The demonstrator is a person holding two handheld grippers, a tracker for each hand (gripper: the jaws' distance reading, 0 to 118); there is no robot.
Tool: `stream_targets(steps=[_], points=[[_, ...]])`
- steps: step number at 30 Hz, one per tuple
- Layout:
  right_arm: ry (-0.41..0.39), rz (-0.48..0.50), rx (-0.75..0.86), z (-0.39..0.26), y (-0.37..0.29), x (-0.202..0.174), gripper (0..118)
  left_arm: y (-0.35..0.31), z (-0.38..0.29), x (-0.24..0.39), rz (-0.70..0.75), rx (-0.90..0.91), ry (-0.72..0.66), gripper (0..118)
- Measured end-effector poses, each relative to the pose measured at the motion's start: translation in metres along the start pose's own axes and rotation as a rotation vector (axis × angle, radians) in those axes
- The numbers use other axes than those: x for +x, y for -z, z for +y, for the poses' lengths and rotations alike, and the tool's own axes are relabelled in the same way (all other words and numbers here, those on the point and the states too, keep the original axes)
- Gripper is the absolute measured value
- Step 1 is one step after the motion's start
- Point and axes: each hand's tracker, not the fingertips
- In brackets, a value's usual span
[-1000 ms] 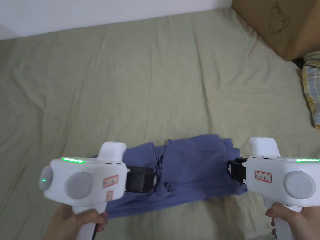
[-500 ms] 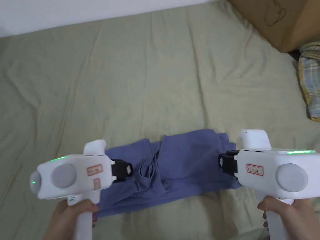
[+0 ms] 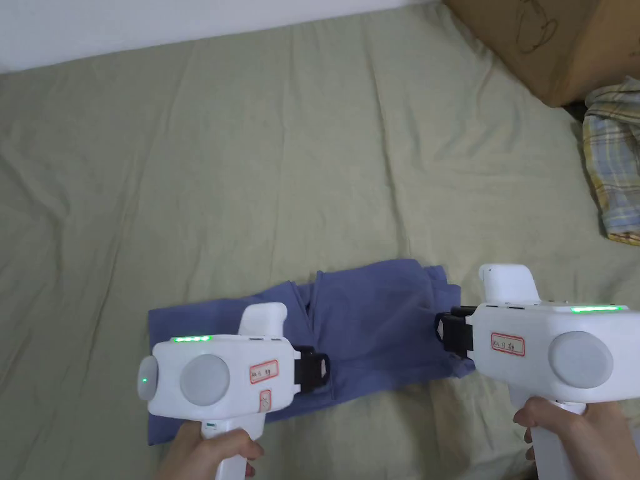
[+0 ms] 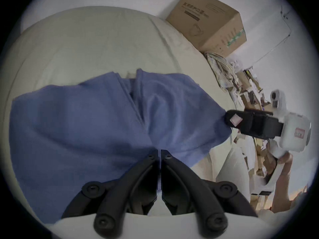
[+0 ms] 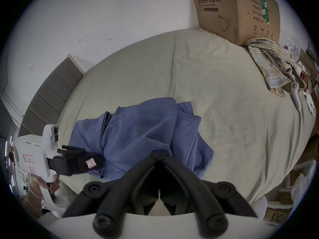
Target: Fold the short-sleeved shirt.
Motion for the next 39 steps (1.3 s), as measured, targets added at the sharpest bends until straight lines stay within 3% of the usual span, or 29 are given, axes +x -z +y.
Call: stream_targets(steps=[4,7,11,19,27,28,30,31,39], points=[[-0.009,0.001,-0.006,0.001,0.000,-0.002,0,0.013,-0.012,-0.006,-0.015,-0.056,0.002,3],[-0.020,0.001,-0.001,0.003,-0.009,-0.007,0,-0.011,-0.010,-0.015,-0.089,-0.001,-0.105,3],[-0.030,0.007,0.011,0.008,-0.011,-0.011,0,-0.066,-0.004,-0.036,-0.050,0.130,-0.089,3],[-0.071,0.027,-0.014,0.013,-0.005,-0.036,0,-0.152,-0.039,-0.145,0.032,0.311,-0.417,3],[-0.138,0.042,-0.054,0.014,0.011,-0.065,0,-0.151,-0.080,-0.186,-0.021,0.306,-0.508,6],[-0.143,0.047,-0.056,0.015,0.012,-0.069,0,-0.145,-0.078,-0.191,-0.039,0.304,-0.528,23],[-0.150,0.057,-0.061,0.017,0.009,-0.077,0,-0.135,-0.074,-0.188,-0.102,0.302,-0.591,74],[-0.150,0.065,-0.064,0.018,0.008,-0.080,0,-0.128,-0.072,-0.192,-0.134,0.299,-0.619,88],[-0.160,0.088,-0.075,0.021,0.010,-0.094,0,-0.083,-0.055,-0.209,-0.376,0.343,-0.713,89]])
